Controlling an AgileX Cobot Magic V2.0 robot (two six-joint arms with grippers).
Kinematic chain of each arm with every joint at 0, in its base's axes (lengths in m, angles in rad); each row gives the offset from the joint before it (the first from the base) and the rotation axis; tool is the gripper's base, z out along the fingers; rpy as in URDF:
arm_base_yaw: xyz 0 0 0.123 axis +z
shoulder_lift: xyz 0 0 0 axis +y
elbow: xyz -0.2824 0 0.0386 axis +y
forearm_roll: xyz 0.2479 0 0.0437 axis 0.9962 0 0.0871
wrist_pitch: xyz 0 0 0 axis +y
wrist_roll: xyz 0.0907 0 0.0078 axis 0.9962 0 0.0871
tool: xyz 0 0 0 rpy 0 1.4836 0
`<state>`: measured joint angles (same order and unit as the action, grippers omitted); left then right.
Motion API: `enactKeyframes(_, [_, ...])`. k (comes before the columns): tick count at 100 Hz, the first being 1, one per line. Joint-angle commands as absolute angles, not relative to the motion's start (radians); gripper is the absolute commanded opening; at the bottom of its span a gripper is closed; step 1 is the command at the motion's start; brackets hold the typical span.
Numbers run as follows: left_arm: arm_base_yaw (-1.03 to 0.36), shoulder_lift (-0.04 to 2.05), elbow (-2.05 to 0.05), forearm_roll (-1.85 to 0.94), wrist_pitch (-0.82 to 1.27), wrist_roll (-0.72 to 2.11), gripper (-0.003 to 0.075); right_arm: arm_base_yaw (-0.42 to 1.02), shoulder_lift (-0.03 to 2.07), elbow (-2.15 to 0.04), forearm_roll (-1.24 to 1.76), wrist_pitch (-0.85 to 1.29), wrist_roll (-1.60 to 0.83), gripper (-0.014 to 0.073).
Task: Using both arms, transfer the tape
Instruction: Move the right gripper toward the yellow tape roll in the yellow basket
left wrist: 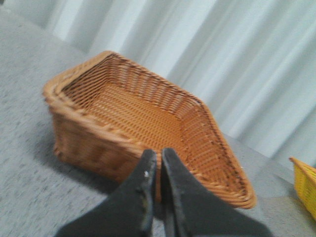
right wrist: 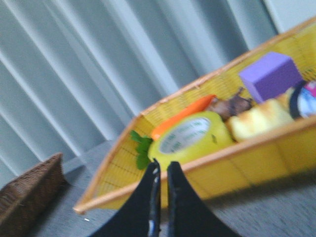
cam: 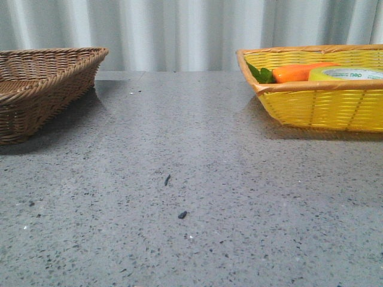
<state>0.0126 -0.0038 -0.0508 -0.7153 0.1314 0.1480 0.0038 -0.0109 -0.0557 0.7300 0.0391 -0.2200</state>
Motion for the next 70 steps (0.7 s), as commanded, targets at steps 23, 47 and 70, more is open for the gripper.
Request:
enactKeyframes(23, [0.014,0.200,-0.376,-0.477,0.306,0.156,-0.0001,-0.003,0.200,-0.384,0.565,0.232,-0.235,-0.0044])
enactKeyframes(47, [-0.074,0.379,-0.529,-0.480,0.359,0.261,0.0423,0.007,0.536,-0.683,0.550,0.435,-0.307,0.0247])
enactKeyframes(70, [-0.184,0.477,-0.560,-0.480,0.329,0.261,0.0459,0.067,0.900,-1.025,0.506,0.675,-0.370,0.0368])
